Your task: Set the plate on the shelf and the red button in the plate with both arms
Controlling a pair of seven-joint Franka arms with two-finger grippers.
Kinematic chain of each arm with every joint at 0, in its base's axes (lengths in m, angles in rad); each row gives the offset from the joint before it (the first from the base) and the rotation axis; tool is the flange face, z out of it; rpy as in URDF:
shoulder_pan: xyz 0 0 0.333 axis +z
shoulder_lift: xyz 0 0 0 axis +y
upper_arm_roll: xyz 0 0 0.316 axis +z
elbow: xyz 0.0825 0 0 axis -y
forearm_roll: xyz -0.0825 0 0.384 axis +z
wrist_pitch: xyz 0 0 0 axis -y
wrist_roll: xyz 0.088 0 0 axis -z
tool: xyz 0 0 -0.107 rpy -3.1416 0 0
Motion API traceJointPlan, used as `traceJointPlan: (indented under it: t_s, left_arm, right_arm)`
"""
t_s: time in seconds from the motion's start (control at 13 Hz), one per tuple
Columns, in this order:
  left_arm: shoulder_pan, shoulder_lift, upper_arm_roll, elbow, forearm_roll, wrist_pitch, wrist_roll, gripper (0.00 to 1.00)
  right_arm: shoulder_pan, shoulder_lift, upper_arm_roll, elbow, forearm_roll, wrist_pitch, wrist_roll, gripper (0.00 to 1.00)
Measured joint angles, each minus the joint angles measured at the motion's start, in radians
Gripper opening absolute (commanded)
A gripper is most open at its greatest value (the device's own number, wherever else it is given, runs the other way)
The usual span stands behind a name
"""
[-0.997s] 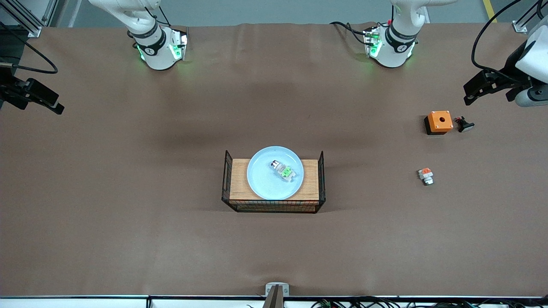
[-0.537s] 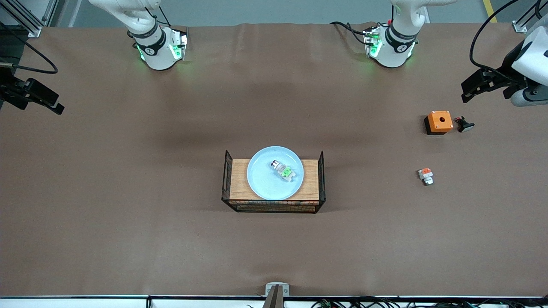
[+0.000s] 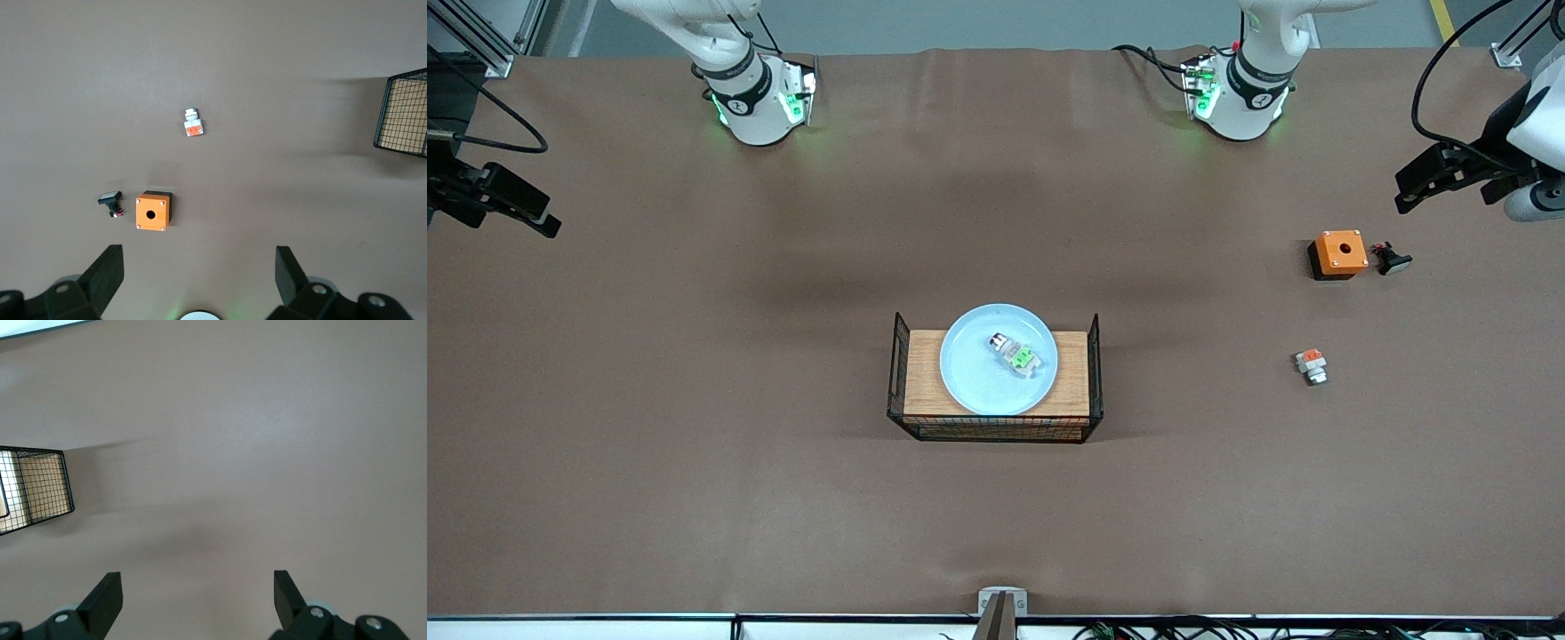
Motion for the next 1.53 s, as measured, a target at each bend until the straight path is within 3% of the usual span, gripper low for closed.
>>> traceJointPlan:
  t_s: [1.53]
  left_arm:
    - [0.034, 0.001, 0.001, 0.014, 0.000, -0.017, -0.001, 1.00]
  right_arm:
    - [0.000, 0.000, 0.000, 0.000, 0.000, 0.002, 0.000, 1.00]
